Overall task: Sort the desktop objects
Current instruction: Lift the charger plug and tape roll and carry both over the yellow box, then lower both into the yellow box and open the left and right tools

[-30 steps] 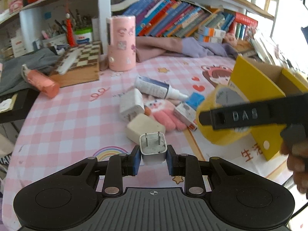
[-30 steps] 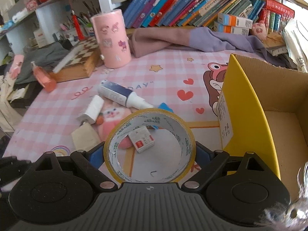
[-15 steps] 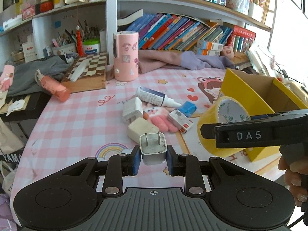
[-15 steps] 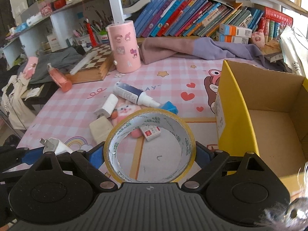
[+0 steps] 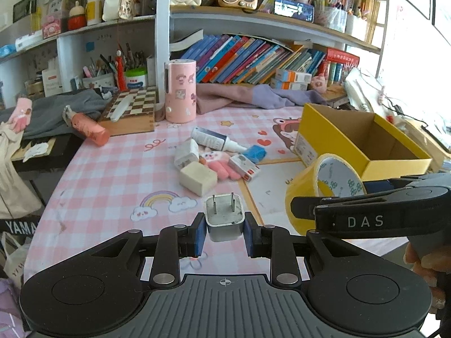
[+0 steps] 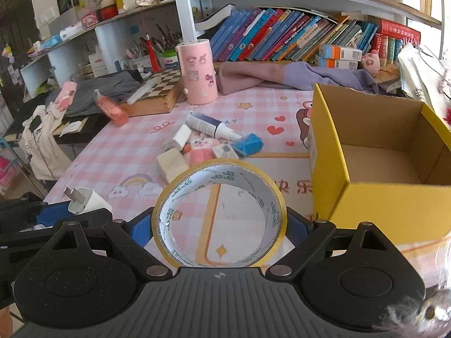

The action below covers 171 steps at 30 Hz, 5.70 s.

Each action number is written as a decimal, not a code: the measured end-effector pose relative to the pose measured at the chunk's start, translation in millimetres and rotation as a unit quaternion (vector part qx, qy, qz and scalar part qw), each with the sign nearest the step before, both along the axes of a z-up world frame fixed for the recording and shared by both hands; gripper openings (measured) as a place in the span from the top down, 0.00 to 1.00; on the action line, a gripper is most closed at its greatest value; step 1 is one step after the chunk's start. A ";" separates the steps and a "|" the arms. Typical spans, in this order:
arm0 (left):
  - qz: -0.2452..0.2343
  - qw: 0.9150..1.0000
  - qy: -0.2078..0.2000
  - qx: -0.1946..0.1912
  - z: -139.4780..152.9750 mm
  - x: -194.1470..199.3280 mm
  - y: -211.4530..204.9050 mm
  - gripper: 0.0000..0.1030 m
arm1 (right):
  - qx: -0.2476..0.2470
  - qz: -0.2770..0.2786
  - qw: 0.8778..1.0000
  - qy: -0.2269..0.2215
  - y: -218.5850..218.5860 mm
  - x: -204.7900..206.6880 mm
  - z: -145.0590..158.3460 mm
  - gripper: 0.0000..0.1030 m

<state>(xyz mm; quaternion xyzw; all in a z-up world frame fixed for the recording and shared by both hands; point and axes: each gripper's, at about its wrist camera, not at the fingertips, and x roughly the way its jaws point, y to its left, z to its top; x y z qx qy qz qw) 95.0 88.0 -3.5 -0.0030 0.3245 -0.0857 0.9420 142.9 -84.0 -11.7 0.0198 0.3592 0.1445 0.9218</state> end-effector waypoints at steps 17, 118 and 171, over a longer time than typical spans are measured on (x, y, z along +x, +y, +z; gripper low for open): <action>-0.023 0.999 -0.020 0.008 14.6 -79.4 -23.6 0.75 | 0.007 -0.031 0.999 -0.008 -37.1 -91.1 8.9 0.12; -0.245 0.966 -0.077 -0.041 40.3 -10.3 -168.8 0.75 | -0.020 -0.208 0.978 -0.026 -188.3 -94.4 34.1 0.12; -0.144 0.988 -0.003 0.050 18.2 180.2 -258.8 0.74 | -0.176 0.194 0.965 -0.006 -218.6 159.8 5.3 0.12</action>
